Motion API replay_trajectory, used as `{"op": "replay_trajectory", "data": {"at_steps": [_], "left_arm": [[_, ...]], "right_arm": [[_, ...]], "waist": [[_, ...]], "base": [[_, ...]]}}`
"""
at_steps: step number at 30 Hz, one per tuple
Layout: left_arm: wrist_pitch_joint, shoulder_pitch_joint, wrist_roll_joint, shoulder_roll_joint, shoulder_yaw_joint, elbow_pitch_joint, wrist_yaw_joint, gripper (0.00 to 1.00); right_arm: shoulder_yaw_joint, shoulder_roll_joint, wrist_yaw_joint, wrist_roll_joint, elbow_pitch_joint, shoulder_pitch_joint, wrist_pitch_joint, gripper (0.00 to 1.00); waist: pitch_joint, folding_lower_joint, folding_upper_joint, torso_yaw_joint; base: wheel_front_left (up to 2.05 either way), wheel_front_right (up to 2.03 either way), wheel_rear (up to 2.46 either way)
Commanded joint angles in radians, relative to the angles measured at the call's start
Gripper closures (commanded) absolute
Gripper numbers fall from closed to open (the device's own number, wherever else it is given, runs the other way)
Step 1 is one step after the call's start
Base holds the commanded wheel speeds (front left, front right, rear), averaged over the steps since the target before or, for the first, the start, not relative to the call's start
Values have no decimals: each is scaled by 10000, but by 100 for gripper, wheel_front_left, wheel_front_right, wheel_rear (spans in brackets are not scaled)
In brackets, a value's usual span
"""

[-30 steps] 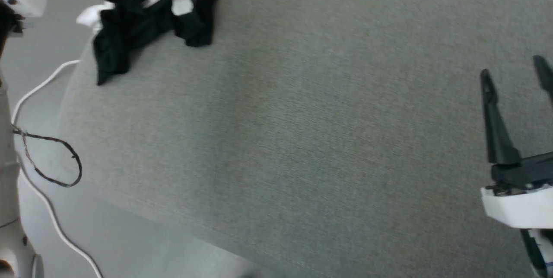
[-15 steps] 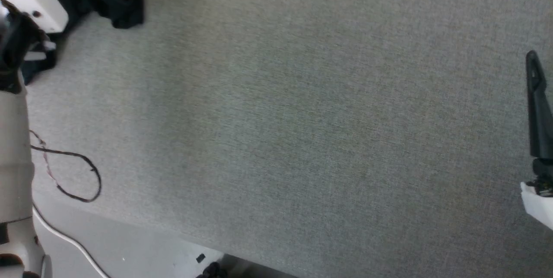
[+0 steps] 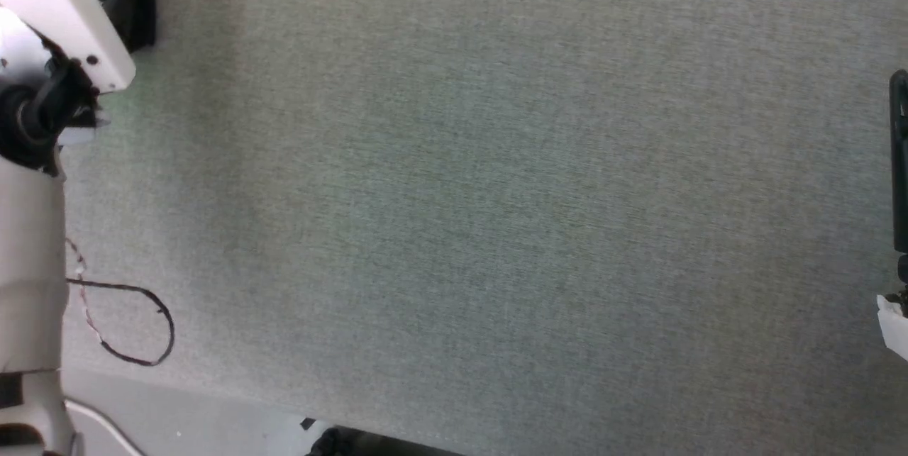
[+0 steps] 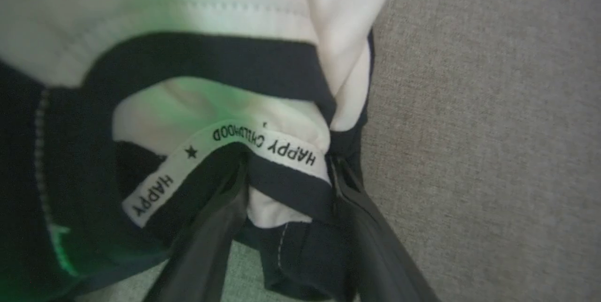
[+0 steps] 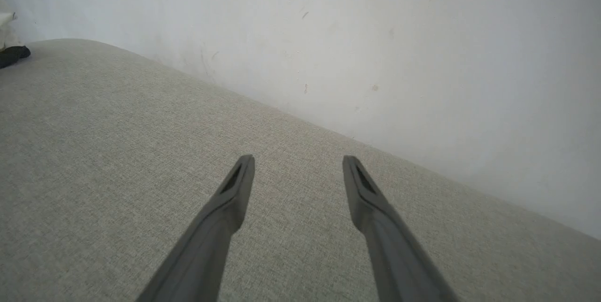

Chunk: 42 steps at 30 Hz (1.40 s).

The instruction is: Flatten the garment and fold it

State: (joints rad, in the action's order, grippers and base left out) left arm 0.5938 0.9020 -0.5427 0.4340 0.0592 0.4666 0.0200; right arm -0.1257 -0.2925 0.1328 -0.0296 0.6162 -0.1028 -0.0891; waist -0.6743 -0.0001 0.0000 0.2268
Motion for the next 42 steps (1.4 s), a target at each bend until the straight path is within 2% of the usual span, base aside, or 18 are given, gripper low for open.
{"op": "replay_trajectory", "data": {"at_steps": [1, 6, 12, 24, 28, 35, 42], "left_arm": [[-49, -304, 114, 18, 98, 143, 22, 100], [-432, -439, 108, 120, 42, 177, -54, 100], [-824, -349, 304, 589, -54, -58, -72, 100], [-482, 731, 756, 1741, 152, -1550, -451, 100], [-345, 1377, 985, 1924, 418, -1972, -612, 100], [-131, 2606, 1200, 1772, 887, -2469, -736, 100], [-194, 4133, 1198, 881, 1447, -2344, -785, 100]], "right_arm": [[-32, -5, -21, -83, 26, -157, -13, 0], [-59, 96, -21, -84, -61, -156, 38, 0], [139, 324, -21, -112, -368, -271, 288, 0], [530, 1309, -21, -107, -1561, -224, 1095, 0], [624, 1644, -21, -93, -2022, -72, 1390, 0], [659, 2133, -21, -81, -2676, 216, 1841, 0], [626, 2376, -21, -103, -3088, 599, 2089, 0]], "waist": [[59, 1, 0, -107], [248, 1, 0, -176], [796, 1, 0, -203], [2555, 1, 0, -241], [3258, 1, 0, -261], [4299, 1, 0, -409], [5073, 1, 0, -576]], "base": [[0, 0, 0], [0, 0, 0], [0, 0, 0], [0, 0, 0], [0, 0, 0], [0, 0, 0], [0, 0, 0]]}}
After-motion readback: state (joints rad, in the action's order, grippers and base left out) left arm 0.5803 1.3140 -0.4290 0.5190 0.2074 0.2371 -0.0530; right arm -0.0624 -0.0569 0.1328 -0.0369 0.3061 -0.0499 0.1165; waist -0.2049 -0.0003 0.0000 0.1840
